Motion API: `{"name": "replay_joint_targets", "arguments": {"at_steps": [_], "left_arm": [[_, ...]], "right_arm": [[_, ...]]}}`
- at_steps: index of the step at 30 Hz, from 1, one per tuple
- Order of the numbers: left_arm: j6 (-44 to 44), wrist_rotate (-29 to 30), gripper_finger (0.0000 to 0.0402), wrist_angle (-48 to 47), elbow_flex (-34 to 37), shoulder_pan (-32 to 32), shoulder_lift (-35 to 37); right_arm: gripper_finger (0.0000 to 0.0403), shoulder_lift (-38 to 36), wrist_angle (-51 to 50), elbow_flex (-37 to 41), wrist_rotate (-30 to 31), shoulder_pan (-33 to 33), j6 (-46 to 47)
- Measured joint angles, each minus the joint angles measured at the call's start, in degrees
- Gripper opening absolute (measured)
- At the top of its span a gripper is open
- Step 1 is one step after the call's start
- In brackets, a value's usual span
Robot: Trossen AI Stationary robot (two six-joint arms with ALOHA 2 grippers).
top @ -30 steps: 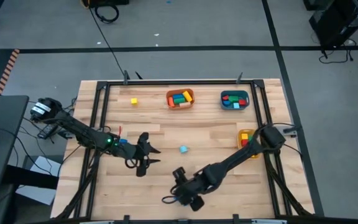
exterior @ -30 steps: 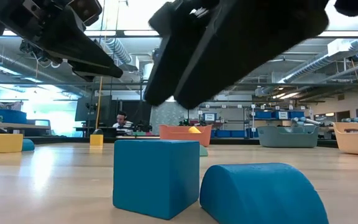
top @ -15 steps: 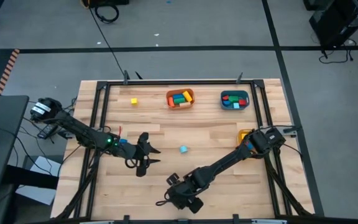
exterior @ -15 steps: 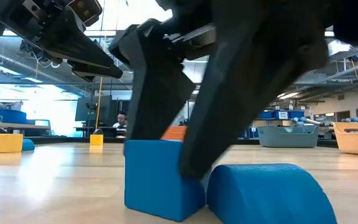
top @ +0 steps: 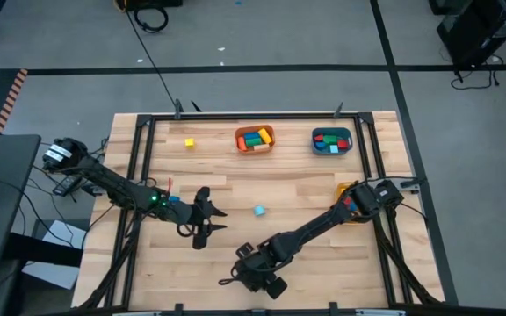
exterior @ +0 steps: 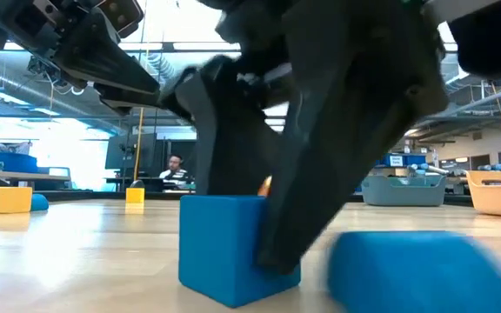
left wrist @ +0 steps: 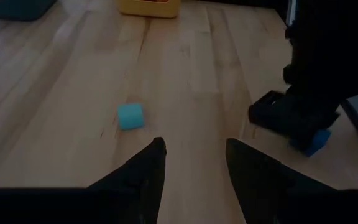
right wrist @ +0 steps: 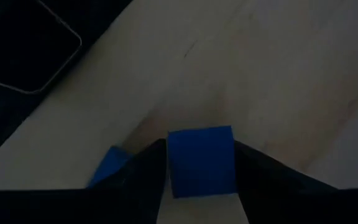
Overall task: Sort blocks by size
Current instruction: Put the blue cube block into the yellow bin
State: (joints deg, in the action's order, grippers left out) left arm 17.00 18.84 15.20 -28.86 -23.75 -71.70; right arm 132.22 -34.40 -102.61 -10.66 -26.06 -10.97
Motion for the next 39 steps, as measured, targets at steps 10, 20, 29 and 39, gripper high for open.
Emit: {"name": "replay_joint_targets", "arguments": {"at_steps": [10, 20, 29, 39], "left_arm": [[1.5, 0.0, 0.0176, 0.0, 0.0, 0.0, 0.0], [1.5, 0.0, 0.0176, 1.0, 0.0, 0.0, 0.0], [1.5, 0.0, 0.0176, 1.7, 0.0, 0.1, 0.0], [1.4, 0.1, 0.0176, 1.7, 0.0, 0.1, 0.0]], "right_arm": [[0.0145, 0.2, -0.6, 0.0, -0.6, 1.3, 0.8], [0.0145, -8.6, -15.3, 0.0, 12.7, 2.9, 13.6], [0.0145, -24.6, -19.6, 13.1, 21.3, 2.9, 24.3], [0.0145, -52.0, -16.2, 46.1, 27.9, 4.6, 51.8]]}}
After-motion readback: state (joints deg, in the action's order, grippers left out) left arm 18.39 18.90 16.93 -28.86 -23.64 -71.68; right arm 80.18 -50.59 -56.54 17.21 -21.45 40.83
